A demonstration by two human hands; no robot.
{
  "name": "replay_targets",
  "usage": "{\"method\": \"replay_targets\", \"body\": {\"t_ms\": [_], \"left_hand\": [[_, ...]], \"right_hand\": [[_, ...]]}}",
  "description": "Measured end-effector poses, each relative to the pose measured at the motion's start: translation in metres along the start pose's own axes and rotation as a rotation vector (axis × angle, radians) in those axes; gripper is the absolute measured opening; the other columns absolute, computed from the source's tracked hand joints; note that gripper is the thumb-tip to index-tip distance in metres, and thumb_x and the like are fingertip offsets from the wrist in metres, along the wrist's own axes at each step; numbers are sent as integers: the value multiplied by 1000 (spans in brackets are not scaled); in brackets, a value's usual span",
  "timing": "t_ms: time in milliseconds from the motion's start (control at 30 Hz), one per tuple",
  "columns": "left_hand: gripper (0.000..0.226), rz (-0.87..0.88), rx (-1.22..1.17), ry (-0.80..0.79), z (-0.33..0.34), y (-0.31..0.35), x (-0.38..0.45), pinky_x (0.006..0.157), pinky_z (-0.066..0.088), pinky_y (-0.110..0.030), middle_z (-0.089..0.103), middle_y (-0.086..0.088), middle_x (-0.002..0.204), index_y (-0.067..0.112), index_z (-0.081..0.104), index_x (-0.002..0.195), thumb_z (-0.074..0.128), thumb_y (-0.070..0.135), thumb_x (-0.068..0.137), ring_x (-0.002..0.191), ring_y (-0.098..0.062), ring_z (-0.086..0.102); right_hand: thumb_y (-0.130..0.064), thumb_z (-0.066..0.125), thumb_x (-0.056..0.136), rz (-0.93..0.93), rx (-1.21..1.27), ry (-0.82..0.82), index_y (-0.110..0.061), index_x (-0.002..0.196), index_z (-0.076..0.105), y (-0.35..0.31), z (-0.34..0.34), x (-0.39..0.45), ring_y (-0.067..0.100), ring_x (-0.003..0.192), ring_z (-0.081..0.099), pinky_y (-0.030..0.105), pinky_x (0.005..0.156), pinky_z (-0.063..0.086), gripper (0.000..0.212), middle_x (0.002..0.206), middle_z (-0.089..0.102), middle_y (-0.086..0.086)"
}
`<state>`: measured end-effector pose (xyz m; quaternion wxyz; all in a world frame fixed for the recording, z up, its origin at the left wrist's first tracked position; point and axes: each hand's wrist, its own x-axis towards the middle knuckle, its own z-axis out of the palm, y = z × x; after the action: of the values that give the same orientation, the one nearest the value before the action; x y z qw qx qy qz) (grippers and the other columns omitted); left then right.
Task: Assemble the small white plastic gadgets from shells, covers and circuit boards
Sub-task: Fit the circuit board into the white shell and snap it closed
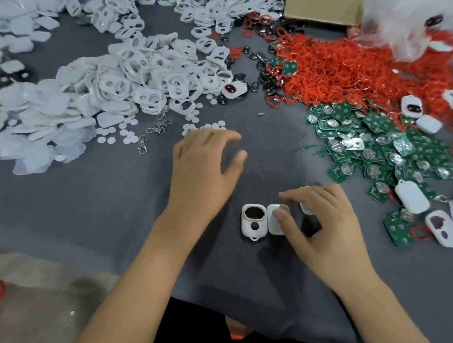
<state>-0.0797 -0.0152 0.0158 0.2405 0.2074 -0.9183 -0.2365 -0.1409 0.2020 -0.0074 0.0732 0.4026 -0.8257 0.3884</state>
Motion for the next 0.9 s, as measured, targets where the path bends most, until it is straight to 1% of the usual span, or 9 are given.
{"method": "replay_targets", "body": {"t_ms": [67, 167, 333, 367, 433, 500, 600, 733, 900], "left_hand": [[34, -69, 126, 16, 7, -6, 24, 108, 30, -38, 58, 0, 129, 25, 67, 131, 65, 34, 99, 130, -24, 45], [36, -93, 229, -56, 19, -17, 44, 113, 24, -40, 50, -3, 141, 28, 64, 137, 60, 35, 103, 140, -26, 34], [19, -55, 201, -49, 24, -24, 48, 116, 19, -40, 53, 0, 141, 33, 74, 118, 62, 32, 102, 144, -26, 34], [20, -47, 208, -48, 25, -24, 47, 117, 18, -40, 52, 0, 143, 33, 73, 119, 61, 31, 103, 145, -26, 33], [27, -33, 223, -61, 27, -24, 46, 121, 15, -41, 49, 0, 149, 33, 68, 130, 55, 29, 106, 148, -26, 30], [33, -20, 229, -73, 28, -24, 46, 123, 12, -41, 48, 1, 151, 33, 64, 138, 52, 34, 108, 150, -25, 28], [30, -6, 202, -86, 29, -22, 50, 125, 10, -45, 51, 1, 150, 34, 71, 129, 58, 43, 103, 150, -26, 29], [18, 37, 169, -57, 31, -19, 52, 124, 16, -47, 56, -1, 144, 29, 79, 110, 69, 37, 98, 146, -28, 35], [13, 117, 41, -80, 29, -20, 29, 118, 25, -43, 59, 1, 142, 28, 81, 101, 75, 36, 93, 146, -28, 37]], "right_hand": [[-34, 69, 95, 7, -5, 23, -21, 102, 73, 1, 0, -1, 16, 94, 57, 37, 86, 49, 16, 99, 68, -16], [-37, 65, 97, 27, 1, 42, -21, 102, 72, 2, 0, -1, 17, 96, 57, 32, 85, 48, 18, 97, 65, -17], [-37, 60, 98, 27, 0, 52, -22, 102, 72, 5, -1, -2, 16, 96, 56, 29, 85, 46, 19, 96, 64, -17], [-36, 60, 98, 25, 0, 53, -23, 102, 72, 6, 0, -3, 14, 96, 56, 27, 85, 45, 18, 96, 63, -17], [-35, 59, 98, 23, -2, 51, -23, 102, 72, 6, 1, -3, 13, 96, 56, 25, 86, 45, 18, 96, 63, -17], [-35, 59, 98, 27, -3, 50, -22, 102, 72, 7, 2, -2, 13, 96, 56, 25, 84, 45, 19, 96, 63, -17], [-34, 59, 98, 37, -11, 55, -22, 102, 72, 6, 2, -1, 12, 95, 55, 25, 83, 44, 19, 95, 63, -18], [-32, 60, 97, 47, -12, 66, -24, 99, 72, 6, 2, 0, 11, 92, 55, 21, 82, 43, 15, 93, 63, -17], [-30, 60, 97, 81, -2, 65, -24, 99, 73, 6, 0, -1, 12, 90, 55, 16, 81, 41, 14, 92, 65, -16]]}}
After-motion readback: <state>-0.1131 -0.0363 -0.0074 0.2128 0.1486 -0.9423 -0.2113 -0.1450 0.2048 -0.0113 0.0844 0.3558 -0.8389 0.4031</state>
